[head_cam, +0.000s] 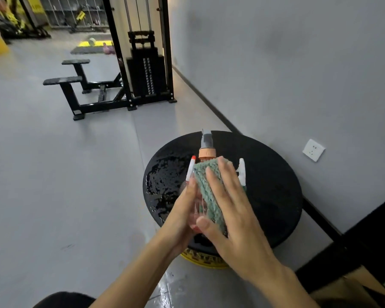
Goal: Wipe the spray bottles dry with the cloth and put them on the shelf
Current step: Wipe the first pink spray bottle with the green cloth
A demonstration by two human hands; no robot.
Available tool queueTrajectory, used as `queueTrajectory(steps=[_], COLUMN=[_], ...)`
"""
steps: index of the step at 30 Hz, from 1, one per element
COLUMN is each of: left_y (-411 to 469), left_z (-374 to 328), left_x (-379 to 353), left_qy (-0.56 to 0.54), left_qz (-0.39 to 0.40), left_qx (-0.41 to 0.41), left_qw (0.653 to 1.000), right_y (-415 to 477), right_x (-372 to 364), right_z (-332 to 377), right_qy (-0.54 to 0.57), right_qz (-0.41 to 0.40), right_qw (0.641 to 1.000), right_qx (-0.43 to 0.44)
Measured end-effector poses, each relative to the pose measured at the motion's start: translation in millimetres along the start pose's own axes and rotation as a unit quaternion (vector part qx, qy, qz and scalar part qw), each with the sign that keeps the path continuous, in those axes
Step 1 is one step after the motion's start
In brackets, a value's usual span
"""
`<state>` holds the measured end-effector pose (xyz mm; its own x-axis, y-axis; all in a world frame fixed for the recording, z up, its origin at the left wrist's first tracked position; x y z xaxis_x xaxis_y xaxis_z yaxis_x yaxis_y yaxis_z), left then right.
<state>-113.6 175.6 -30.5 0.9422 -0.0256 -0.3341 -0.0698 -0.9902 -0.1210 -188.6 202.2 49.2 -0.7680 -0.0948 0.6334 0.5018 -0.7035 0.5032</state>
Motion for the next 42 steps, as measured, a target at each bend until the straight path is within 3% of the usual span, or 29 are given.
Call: queueTrajectory(steps=[2, 8, 14, 22, 29, 37, 42], left_y=[-7, -23, -22, -25, -18, -20, -18], left_z=[2, 7, -3, 6, -3, -3, -6], left_x=[-5, -31, -30, -35, -23, -41, -34], left_qy=[-0.011, -0.036, -0.051, -0.042, -0.067, -0.020, -0.051], left_qz=[0.002, 0.026, 0.006, 0.005, -0.026, 0.005, -0.006], left_qx=[0.007, 0.007, -0.029, -0.002, -0.020, -0.009, -0.022], left_qw=[1.000, 0.999, 0.998, 0.999, 0.997, 1.000, 0.998], right_y=[-14, -7, -24, -7, -39, 4, -12], right_x=[5, 22, 9, 22, 2, 26, 19], right_z=[15, 22, 27, 10, 29, 5, 16], right_qy=[-0.062, -0.196, -0.143, -0.060, -0.130, -0.067, -0.075], right_qz=[0.018, -0.043, -0.026, -0.058, -0.042, -0.066, -0.058], right_qw=[0.998, 0.979, 0.989, 0.992, 0.990, 0.992, 0.994], right_qx=[0.001, -0.043, -0.041, -0.093, -0.038, -0.090, -0.060])
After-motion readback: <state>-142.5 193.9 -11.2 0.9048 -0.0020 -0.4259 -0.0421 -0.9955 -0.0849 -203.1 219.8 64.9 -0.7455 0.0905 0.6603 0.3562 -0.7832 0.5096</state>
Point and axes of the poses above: each hand's wrist, its own y-axis towards the middle knuckle, its own x-axis out of the back of the hand, z = x × y, the point moved 10 cm from there along y, towards the middle knuckle, and after that the axes turned 4 degrees about y, right-handed, at the moved point
